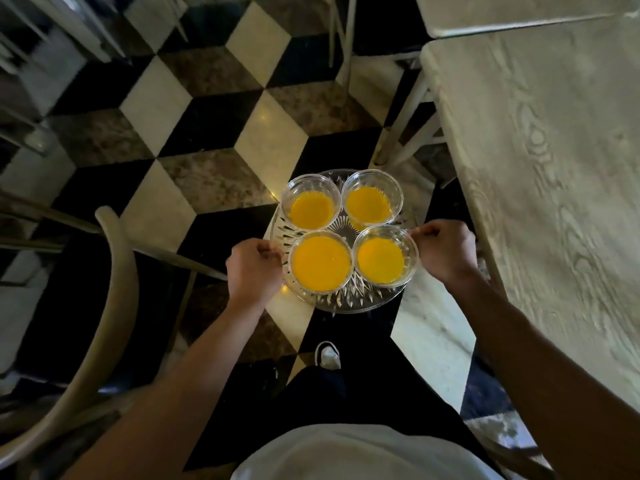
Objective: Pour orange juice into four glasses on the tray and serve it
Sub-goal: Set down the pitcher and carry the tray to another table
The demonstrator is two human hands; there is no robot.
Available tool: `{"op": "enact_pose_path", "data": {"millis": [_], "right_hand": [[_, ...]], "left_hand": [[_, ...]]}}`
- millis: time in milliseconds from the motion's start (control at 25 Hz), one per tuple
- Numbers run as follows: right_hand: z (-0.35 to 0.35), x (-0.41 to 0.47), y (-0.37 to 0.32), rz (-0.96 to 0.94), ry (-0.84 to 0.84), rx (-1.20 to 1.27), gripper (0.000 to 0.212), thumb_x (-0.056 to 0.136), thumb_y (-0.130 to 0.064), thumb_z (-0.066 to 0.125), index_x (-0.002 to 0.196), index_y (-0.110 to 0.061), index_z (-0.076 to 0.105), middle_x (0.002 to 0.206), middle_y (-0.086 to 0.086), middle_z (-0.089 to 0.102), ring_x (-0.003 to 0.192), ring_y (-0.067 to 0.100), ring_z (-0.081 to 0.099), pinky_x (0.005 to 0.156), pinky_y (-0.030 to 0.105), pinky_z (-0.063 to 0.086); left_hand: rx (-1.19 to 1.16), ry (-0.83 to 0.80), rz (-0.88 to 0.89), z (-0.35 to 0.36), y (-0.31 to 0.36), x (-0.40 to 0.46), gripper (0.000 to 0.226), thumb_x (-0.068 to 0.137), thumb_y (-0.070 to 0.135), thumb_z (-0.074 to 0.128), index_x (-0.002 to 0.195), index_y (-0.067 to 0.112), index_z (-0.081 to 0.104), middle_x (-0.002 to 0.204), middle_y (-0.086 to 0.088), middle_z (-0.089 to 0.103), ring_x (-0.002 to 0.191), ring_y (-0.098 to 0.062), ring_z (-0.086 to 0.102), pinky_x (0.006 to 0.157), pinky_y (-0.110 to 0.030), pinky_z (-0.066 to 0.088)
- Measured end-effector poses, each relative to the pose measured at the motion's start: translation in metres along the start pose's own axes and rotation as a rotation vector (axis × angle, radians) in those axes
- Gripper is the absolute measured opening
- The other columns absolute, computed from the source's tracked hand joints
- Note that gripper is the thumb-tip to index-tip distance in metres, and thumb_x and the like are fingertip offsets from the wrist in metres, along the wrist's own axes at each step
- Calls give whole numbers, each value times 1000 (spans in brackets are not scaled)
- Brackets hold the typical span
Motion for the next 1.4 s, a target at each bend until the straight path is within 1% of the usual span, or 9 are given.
{"op": "enact_pose_path", "data": {"millis": [200,280,400,560,720,880,1040,1160,1400], "right_hand": [[16,42,-32,-6,-51,58,6,83,-16,77,79,-16,81,59,-19,63,48,-19,56,36,0,33],[20,61,-45,-24,-67,9,6,81,-24,78,77,-20,80,57,-19,64,51,-15,59,40,1,36],[26,93,-69,-49,-91,-34,12,81,-33,77,77,-22,80,58,-20,63,54,-7,58,53,12,44],[32,139,-101,-83,-134,-29,12,83,-29,76,74,-21,78,60,-21,64,57,-19,57,44,0,37],[33,181,-133,-141,-199,-64,13,88,-25,73,76,-21,78,64,-25,63,65,-7,63,46,2,37],[37,221,-160,-169,-231,-56,11,89,-23,72,81,-23,79,67,-19,67,56,-11,61,41,2,37],[44,251,-178,-164,-209,-76,11,89,-25,74,80,-22,78,65,-19,64,54,-8,60,40,2,36],[55,273,-190,-140,-215,-41,8,90,-22,74,82,-19,78,67,-19,65,53,-18,58,39,1,35],[77,315,-228,-128,-195,-76,11,90,-24,73,84,-17,77,70,-7,69,56,-4,59,39,3,36]], "left_hand": [[-17,16,-44,-6,12,40,25,89,8,69,68,19,76,63,1,75,60,-12,75,60,-36,67],[-48,14,-67,-7,20,57,21,88,7,72,74,22,77,73,3,77,60,-9,76,59,-33,67],[-77,44,-118,-8,33,84,16,88,9,76,81,24,77,84,1,78,68,-14,78,66,-40,68],[-73,72,-132,-9,56,117,16,89,13,76,78,24,75,79,4,76,77,-18,77,76,-46,67],[-95,124,-143,-11,82,144,19,91,13,74,78,26,71,78,2,76,76,-20,76,79,-48,67],[-145,133,-173,-9,102,181,3,91,15,73,90,16,75,83,-6,78,82,-28,77,84,-52,65],[-177,121,-175,-9,115,214,6,90,12,71,85,14,74,81,-11,77,81,-32,77,81,-53,66],[-177,118,-180,-10,123,242,8,89,10,71,83,13,74,76,-10,76,75,-32,77,77,-54,66],[-130,123,-172,-18,146,302,16,90,10,71,78,20,73,68,0,75,68,-20,77,70,-44,68]]}}
Point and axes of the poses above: each hand's wrist, its own x-axis towards the middle knuckle, its own z-axis out of the palm, y = z × x, the point moved 4 cm from there along x, towards the middle knuckle
